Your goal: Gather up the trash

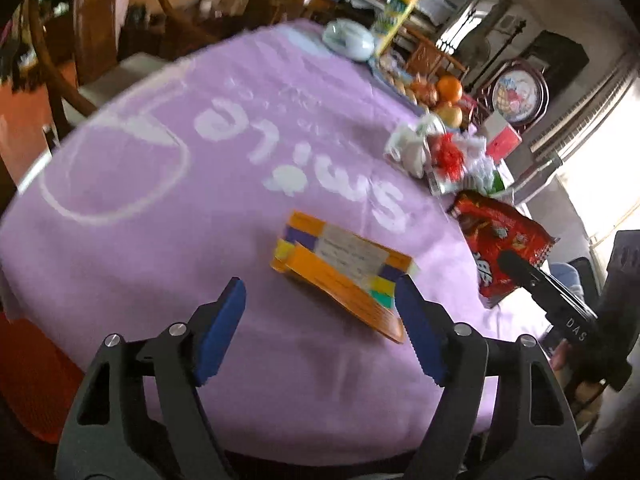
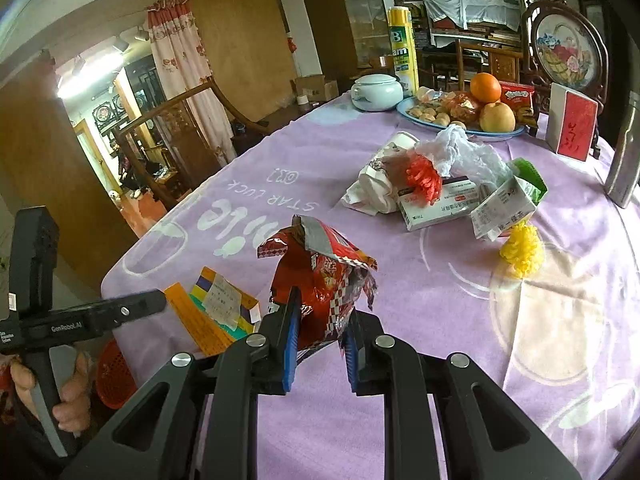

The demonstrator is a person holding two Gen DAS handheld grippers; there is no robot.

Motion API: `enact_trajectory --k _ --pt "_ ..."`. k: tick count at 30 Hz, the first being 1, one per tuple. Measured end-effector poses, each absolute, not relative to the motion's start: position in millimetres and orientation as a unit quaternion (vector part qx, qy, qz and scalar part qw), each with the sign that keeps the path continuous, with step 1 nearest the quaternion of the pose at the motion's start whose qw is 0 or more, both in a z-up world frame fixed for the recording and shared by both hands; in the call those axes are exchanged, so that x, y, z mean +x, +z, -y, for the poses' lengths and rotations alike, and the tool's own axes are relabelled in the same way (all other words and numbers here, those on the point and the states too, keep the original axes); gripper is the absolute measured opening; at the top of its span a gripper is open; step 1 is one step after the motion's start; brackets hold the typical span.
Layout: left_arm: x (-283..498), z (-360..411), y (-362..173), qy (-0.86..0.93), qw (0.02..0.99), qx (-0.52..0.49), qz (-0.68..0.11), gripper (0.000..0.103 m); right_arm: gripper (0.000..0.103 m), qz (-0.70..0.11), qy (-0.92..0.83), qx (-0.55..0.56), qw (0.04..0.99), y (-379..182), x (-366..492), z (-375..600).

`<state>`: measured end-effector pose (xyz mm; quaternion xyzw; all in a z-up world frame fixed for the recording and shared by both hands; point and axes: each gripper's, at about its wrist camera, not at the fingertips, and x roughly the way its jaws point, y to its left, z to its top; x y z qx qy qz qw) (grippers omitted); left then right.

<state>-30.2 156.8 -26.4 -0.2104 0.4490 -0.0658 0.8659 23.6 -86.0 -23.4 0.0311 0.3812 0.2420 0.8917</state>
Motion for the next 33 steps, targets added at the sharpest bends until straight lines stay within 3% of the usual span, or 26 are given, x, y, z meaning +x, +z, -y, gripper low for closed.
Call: enact_trajectory --k 7,9,10,12,13,26,33 --pt "-0.9 -137.7 -43.2 -0.059 0.833 -0.252 -0.489 0.073 0.02 -0.38 0.233 0.045 0.894 -25.5 17.9 105.7" --pt "7.3 -135.5 -48.6 -0.053 0.821 -0.268 -0.501 0.068 0.02 -0.38 0.228 0.048 0.895 -25.6 16.5 112.6" --pt "9.8 -133.4 -49.7 -0.045 0.819 -0.269 -0.504 0.061 0.02 -0.379 0.227 0.05 0.896 -25.7 15.9 115.6" --pt "14.0 -127.5 -50.4 -0.039 0.819 -0.259 -0.511 0.026 0.02 -0.379 0.223 0.05 0.897 -25.5 14.4 120.7" --pt "16.4 -125.3 -53.4 -0.043 0.813 -0.258 -0.52 0.016 0.02 -0.379 0.222 0.05 0.897 -25.6 13.4 122.5" --pt "-44.1 -139.4 9.2 0.067 0.904 -0.114 -0.407 0.014 0.02 -0.386 0.259 0.024 0.885 -28.7 -1.0 92.4" --pt "-124.2 -206.2 22.8 0.162 0.912 -0.12 -0.357 0.014 0.019 -0.384 0.382 -0.007 0.84 -14.5 -21.9 5.9"
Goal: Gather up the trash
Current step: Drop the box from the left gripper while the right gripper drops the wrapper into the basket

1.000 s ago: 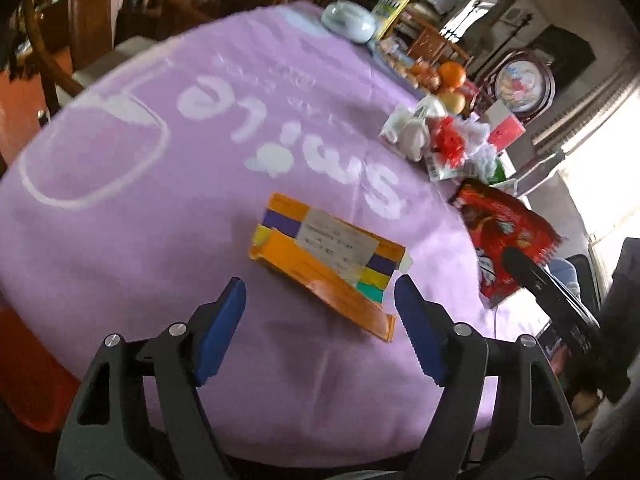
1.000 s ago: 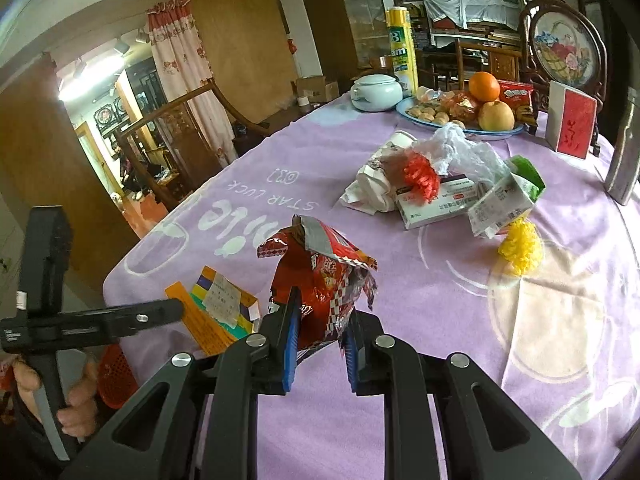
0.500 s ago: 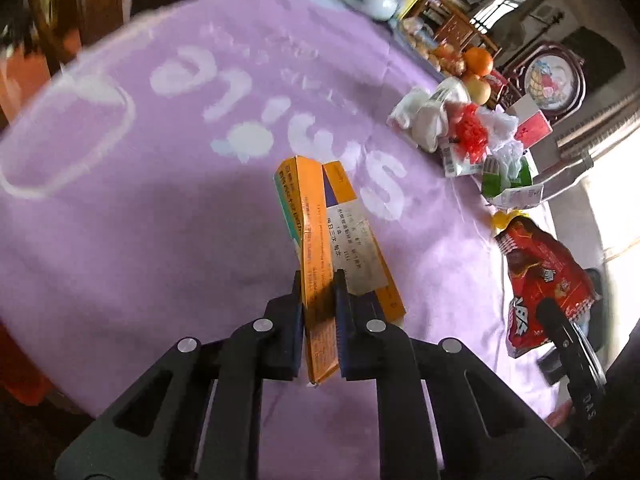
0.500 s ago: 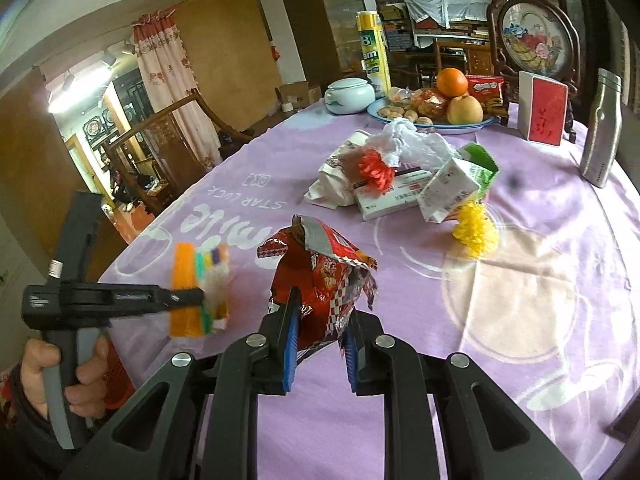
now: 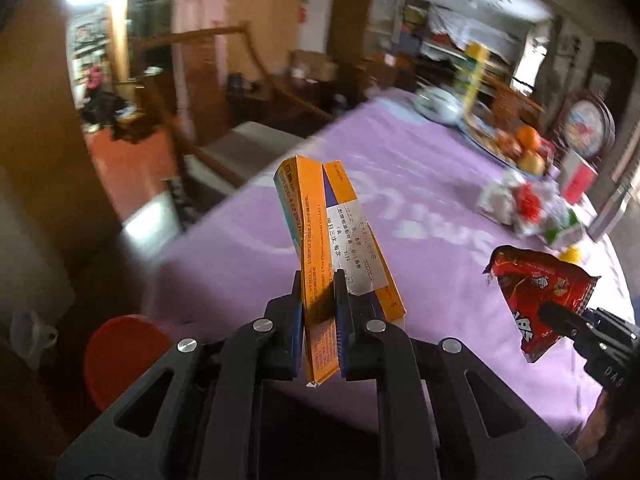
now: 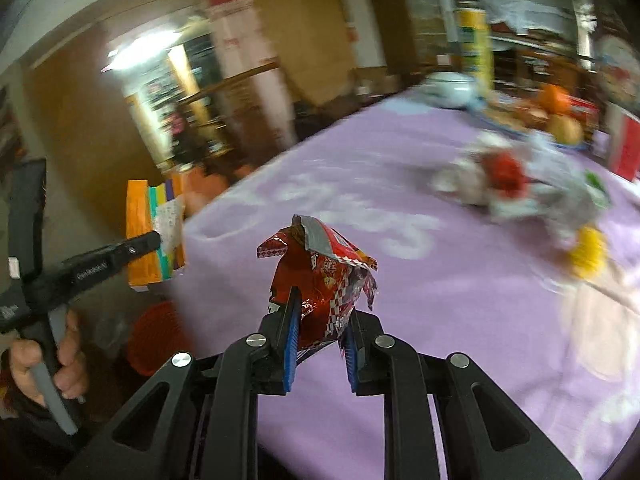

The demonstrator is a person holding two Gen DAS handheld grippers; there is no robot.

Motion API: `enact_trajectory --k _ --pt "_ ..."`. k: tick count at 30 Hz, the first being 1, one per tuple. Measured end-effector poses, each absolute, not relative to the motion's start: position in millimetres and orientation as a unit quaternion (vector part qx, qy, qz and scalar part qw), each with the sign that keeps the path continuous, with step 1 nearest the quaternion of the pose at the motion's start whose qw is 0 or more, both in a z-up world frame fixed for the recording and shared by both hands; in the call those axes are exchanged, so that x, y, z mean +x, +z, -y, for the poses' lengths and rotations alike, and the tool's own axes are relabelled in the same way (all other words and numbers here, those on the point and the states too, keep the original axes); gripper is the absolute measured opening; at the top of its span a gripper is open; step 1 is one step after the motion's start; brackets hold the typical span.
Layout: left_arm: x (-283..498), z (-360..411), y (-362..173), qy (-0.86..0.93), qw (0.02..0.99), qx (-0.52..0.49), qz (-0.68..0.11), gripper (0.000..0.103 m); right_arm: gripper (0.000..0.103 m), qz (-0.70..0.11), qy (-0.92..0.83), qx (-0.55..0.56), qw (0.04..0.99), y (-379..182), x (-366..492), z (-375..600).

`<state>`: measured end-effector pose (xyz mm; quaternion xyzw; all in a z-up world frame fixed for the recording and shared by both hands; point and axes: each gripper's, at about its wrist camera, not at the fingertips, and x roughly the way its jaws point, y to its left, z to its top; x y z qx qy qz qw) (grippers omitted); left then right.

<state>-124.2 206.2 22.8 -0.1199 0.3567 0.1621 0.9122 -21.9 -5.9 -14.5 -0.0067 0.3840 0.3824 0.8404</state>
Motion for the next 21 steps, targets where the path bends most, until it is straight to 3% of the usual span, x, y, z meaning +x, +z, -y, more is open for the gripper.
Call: enact_trajectory --k 6,11,21 --pt "-201.1 -281.5 12.4 0.265 0.886 -0.149 -0.349 0.014 0.019 -0.374 0.494 -0.071 0.782 -5.5 -66.4 -102.3" --pt "-252.5 -345.2 -25.9 0.333 0.841 -0.191 -0.38 0.014 0.019 -0.38 0.574 -0.13 0.713 -17.8 -113.9 -199.3" --pt "-276.7 -440.4 -161.4 0.354 0.746 -0.287 -0.486 0.014 0.019 -0.483 0.567 -0.217 0.631 -132.0 -133.1 -356.2"
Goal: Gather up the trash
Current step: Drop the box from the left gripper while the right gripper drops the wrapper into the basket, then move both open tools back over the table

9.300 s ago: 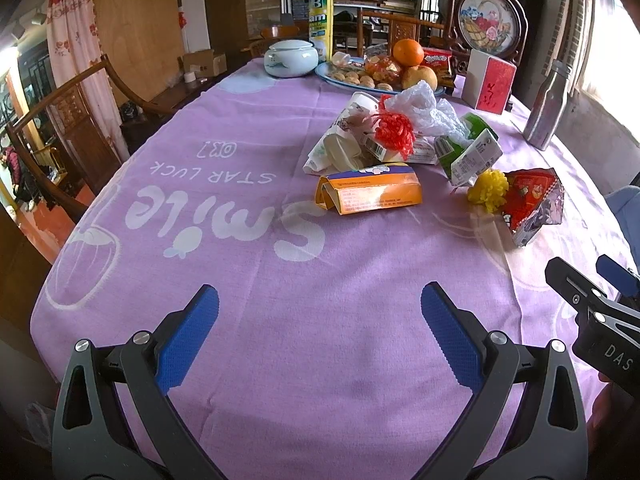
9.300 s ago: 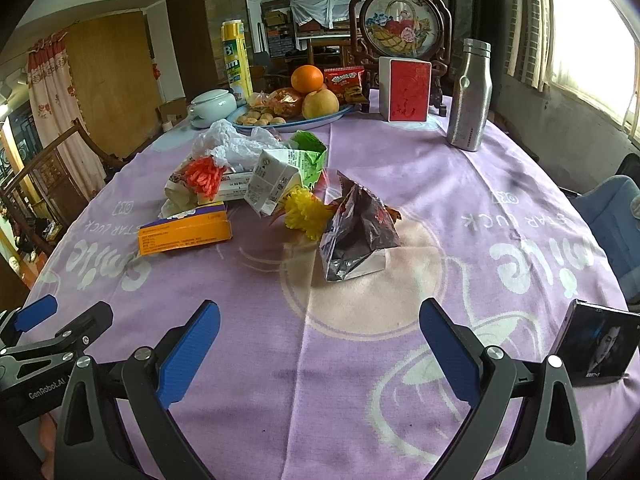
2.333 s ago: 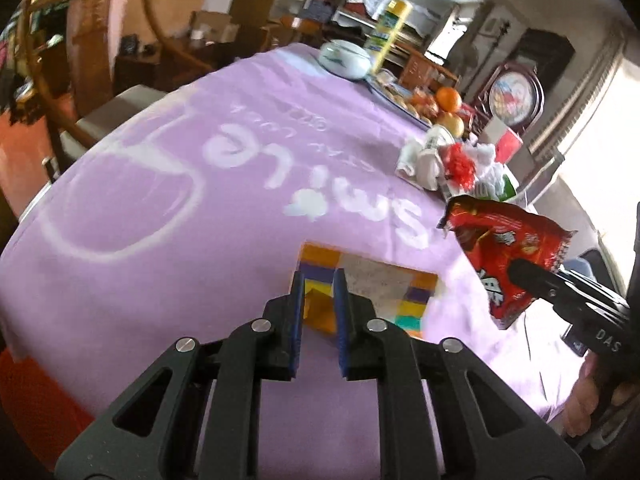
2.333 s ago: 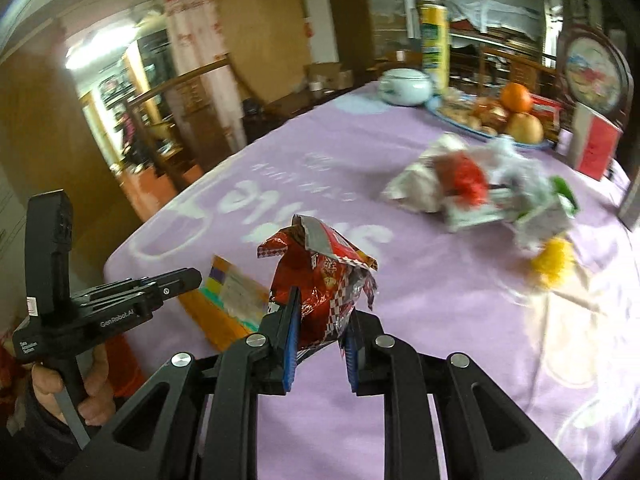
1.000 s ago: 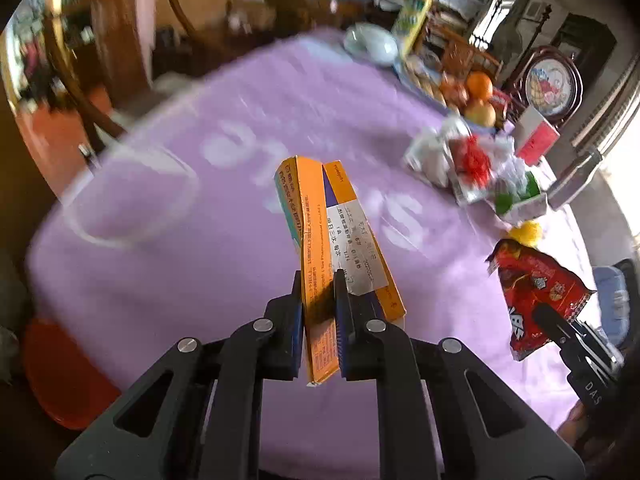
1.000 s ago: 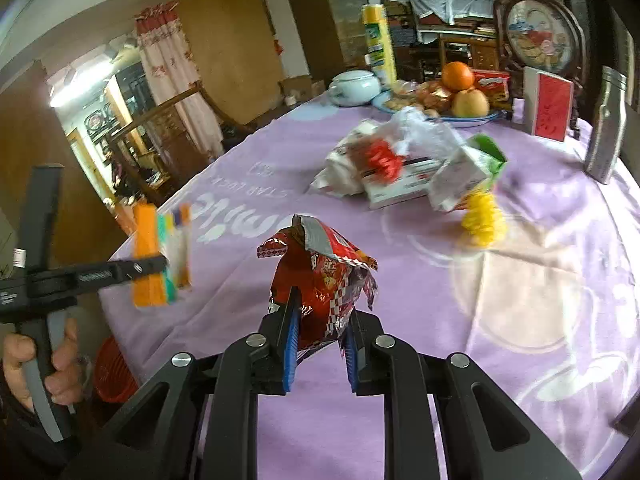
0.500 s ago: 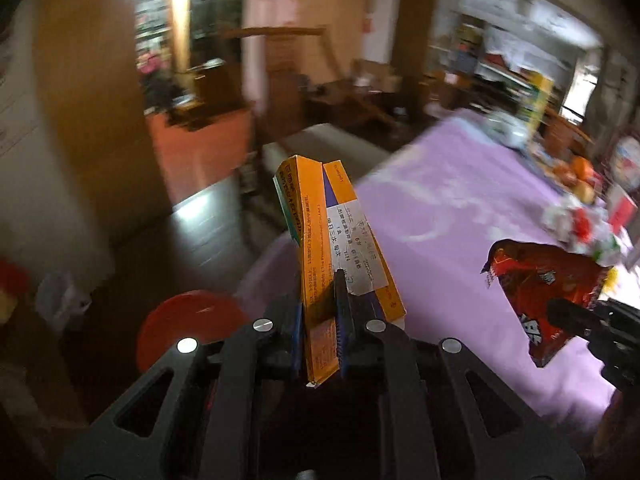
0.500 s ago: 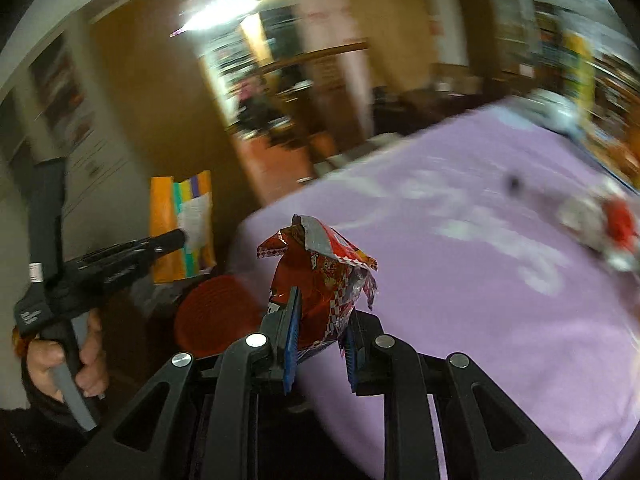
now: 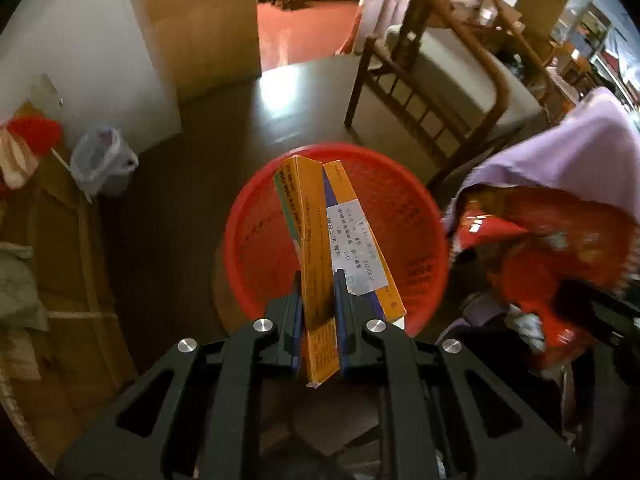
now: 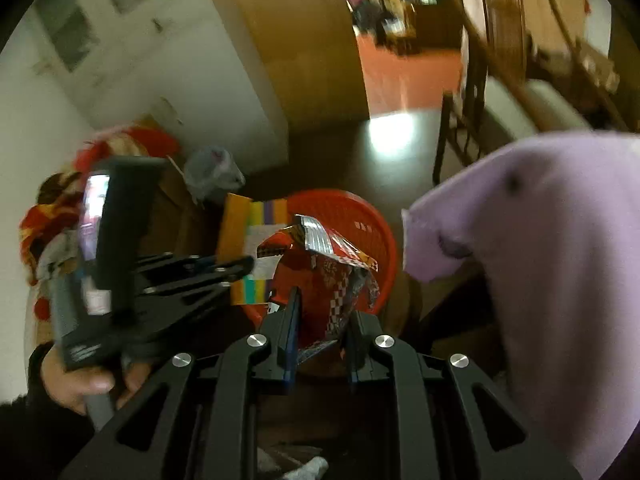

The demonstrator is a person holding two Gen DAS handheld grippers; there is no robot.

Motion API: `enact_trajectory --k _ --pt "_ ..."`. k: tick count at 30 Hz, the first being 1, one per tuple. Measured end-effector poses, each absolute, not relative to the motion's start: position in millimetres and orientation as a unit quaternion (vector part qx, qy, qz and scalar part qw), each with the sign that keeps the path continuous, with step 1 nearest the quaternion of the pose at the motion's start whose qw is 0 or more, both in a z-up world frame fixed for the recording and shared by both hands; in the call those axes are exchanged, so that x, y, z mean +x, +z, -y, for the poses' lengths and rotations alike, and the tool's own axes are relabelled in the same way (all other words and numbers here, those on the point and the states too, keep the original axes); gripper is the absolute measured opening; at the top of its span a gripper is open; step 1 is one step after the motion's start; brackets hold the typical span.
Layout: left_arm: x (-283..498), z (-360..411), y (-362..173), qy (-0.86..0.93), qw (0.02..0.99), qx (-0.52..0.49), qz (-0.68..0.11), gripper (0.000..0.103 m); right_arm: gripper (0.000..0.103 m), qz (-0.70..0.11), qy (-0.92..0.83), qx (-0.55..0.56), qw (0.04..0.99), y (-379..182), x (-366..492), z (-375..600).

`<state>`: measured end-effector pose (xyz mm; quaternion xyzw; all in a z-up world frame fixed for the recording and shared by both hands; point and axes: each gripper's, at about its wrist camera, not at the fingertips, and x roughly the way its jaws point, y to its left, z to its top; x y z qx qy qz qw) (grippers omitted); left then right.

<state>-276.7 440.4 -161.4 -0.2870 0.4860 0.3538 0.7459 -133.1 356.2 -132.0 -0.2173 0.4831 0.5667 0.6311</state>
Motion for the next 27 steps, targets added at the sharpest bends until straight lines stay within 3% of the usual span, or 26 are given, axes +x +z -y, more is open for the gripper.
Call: enact_trajectory --k 6,8,9,10,13,21,27 --pt "-272.0 -458.4 -195.2 0.342 0.731 -0.306 -0.505 0.015 0.022 -0.524 0.559 -0.216 0.605 -168.6 -128.0 -410.8" --pt "-269.6 -458.8 -197.9 0.345 0.728 -0.302 -0.51 0.018 0.03 -0.521 0.559 -0.218 0.607 -170.9 -131.0 -417.8" --pt "-269.7 -460.8 -199.1 0.347 0.725 -0.305 -0.512 0.019 0.048 -0.519 0.561 -0.216 0.608 -171.4 -134.1 -417.2" --pt "-267.3 -463.2 -200.7 0.347 0.723 -0.308 -0.512 0.023 0.055 -0.513 0.561 -0.212 0.614 -171.0 -131.3 -416.6" --pt "-268.8 -464.9 -199.1 0.357 0.721 -0.307 -0.509 0.051 0.056 -0.504 0.567 -0.207 0.618 -169.4 -124.6 -416.3" --pt "-266.8 -459.2 -178.4 0.366 0.729 -0.3 -0.494 0.057 0.057 -0.499 0.565 -0.185 0.631 -140.8 -111.3 -380.1" --pt "-261.7 -432.6 -133.0 0.36 0.765 -0.266 -0.463 0.06 0.057 -0.413 0.542 -0.162 0.714 -64.1 -105.7 -299.5"
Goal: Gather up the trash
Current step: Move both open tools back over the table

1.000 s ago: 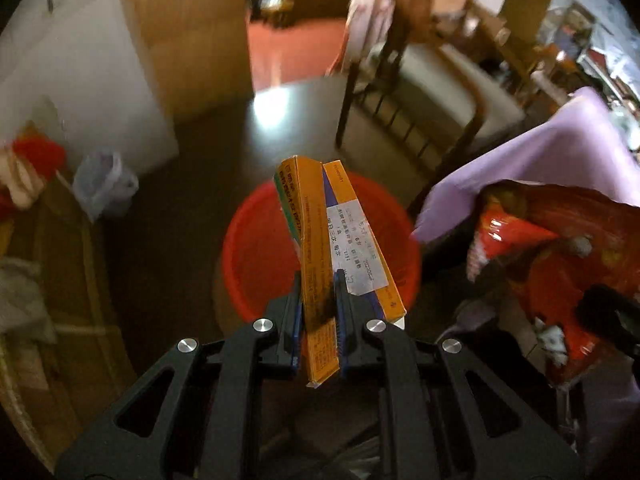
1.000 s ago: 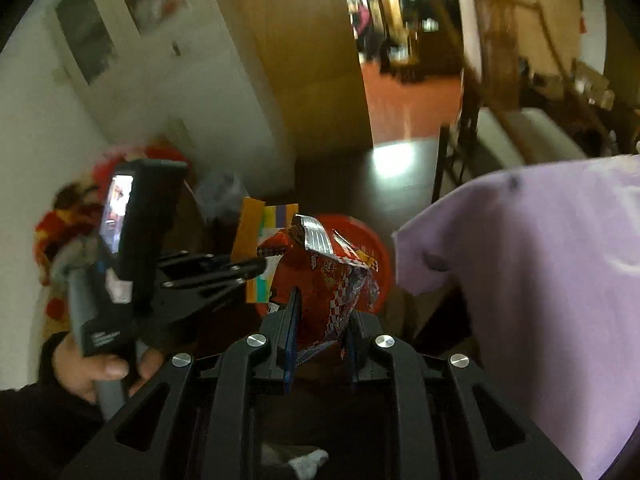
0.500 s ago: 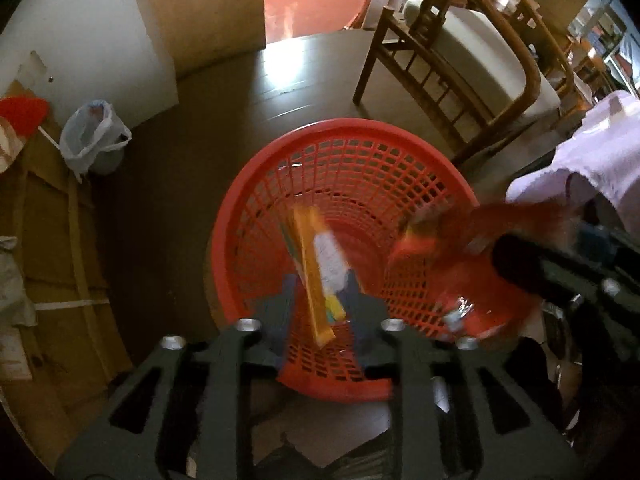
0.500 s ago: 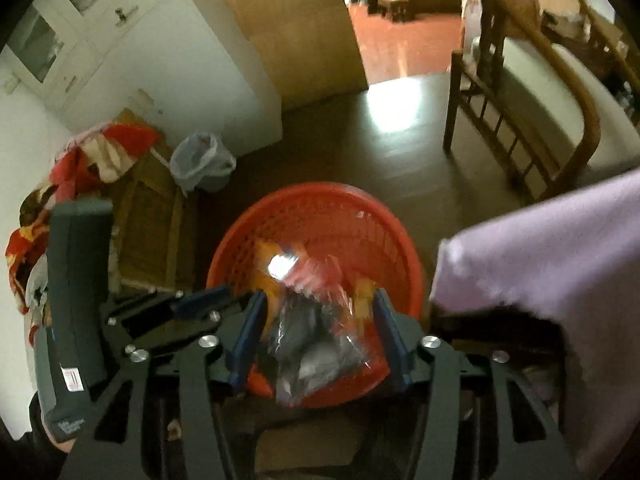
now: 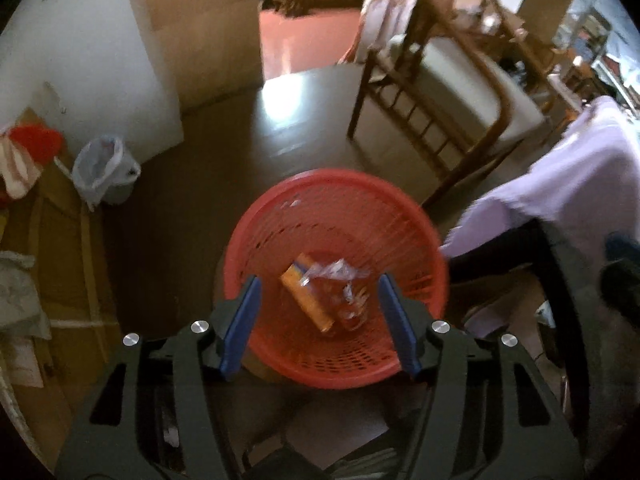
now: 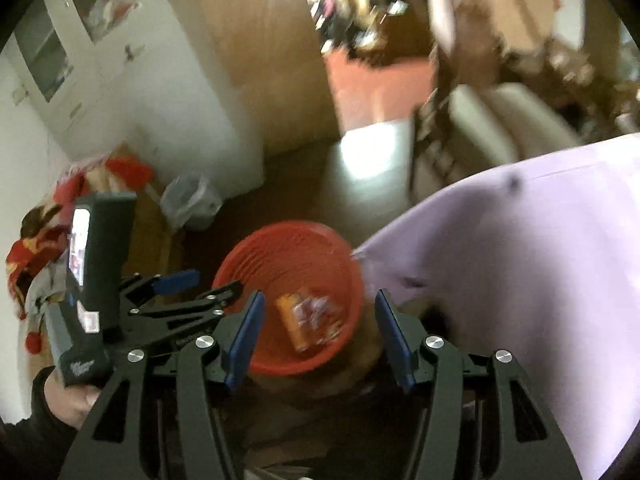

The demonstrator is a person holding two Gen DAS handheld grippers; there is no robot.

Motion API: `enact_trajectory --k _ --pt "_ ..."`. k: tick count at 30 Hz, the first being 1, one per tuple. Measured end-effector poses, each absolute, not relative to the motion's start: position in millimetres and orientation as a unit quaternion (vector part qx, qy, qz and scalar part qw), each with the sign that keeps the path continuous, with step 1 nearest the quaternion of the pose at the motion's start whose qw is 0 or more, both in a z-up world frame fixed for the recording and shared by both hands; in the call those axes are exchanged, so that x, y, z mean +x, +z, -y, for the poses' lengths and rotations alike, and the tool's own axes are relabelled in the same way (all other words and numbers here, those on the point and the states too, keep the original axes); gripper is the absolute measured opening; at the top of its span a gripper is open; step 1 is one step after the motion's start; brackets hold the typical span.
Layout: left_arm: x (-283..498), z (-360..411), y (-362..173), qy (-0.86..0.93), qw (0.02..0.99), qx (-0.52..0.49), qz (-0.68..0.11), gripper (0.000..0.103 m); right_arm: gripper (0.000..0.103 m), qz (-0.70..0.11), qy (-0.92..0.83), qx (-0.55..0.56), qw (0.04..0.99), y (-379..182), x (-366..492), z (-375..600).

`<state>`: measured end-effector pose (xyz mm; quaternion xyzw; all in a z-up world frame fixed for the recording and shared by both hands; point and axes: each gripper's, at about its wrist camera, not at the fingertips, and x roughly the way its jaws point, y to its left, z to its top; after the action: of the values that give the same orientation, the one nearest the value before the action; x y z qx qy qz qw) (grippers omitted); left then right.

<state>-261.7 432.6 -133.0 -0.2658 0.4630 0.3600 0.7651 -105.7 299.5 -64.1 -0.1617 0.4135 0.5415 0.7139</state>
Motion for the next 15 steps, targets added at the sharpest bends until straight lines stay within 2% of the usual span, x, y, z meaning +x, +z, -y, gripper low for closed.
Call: enact_trajectory --k 2,4,8,15 --pt "-253.4 -415.9 -108.1 0.346 0.789 -0.246 -0.445 0.066 0.061 -0.389 0.522 -0.145 0.745 -40.0 -93.7 -264.3" --pt "-242.5 -399.0 -88.2 0.328 0.81 -0.224 -0.432 0.071 0.07 -0.369 0.485 -0.128 0.782 -19.9 -76.3 -221.5" --pt "-214.9 -352.5 -49.1 0.282 0.854 -0.174 -0.402 0.079 0.071 -0.366 0.405 -0.097 0.832 -7.8 -41.8 -143.5" --pt "-146.1 -253.8 -9.7 0.164 0.902 -0.108 -0.384 0.083 0.071 -0.381 0.284 -0.017 0.88 -18.8 2.3 -0.6"
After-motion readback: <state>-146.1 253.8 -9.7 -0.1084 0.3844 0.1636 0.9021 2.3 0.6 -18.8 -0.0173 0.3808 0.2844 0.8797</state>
